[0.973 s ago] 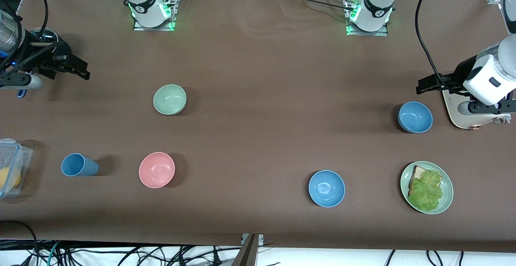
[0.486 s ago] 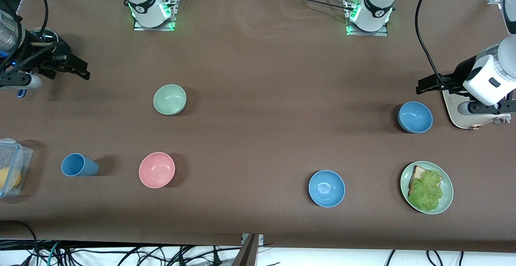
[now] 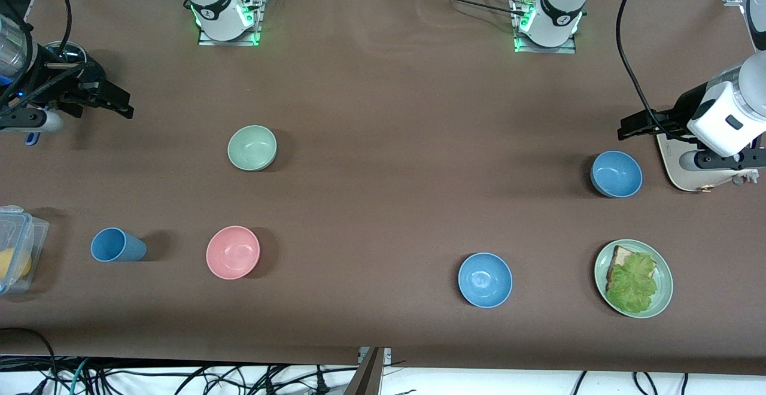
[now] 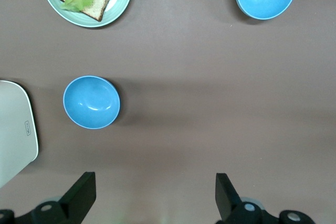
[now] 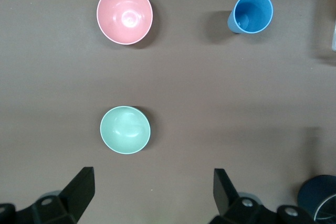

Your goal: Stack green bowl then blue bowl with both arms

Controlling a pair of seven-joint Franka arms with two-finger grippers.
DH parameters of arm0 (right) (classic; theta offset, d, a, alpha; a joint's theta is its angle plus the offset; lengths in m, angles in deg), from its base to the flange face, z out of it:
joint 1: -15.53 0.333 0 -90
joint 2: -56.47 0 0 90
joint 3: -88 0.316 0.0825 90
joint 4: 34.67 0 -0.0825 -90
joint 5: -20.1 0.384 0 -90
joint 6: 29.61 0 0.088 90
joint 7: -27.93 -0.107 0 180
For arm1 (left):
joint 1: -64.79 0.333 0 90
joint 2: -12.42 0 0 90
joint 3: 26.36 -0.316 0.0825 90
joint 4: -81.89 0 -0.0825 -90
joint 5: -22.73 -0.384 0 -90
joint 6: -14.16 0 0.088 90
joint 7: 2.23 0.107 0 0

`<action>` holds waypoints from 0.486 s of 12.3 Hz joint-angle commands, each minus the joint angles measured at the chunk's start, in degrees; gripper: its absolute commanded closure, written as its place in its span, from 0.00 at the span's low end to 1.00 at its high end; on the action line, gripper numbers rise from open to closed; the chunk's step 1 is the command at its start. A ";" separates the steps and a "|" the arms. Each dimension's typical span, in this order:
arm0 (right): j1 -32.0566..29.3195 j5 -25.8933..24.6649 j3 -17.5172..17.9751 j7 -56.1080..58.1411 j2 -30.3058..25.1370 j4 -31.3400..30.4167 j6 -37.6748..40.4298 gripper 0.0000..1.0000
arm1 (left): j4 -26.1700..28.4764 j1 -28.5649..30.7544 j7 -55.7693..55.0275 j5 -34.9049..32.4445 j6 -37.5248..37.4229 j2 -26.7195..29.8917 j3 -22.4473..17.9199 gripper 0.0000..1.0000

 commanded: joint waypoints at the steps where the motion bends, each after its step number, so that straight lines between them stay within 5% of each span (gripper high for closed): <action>1: -0.17 -0.25 0.37 -0.93 0.72 1.75 0.26 0.00 | -1.70 0.17 1.16 0.18 -1.20 -0.65 0.01 0.00; 6: -0.26 0.09 0.28 -1.11 0.90 1.83 -0.27 0.00 | -1.70 0.17 1.16 0.18 -1.20 -0.65 0.01 0.00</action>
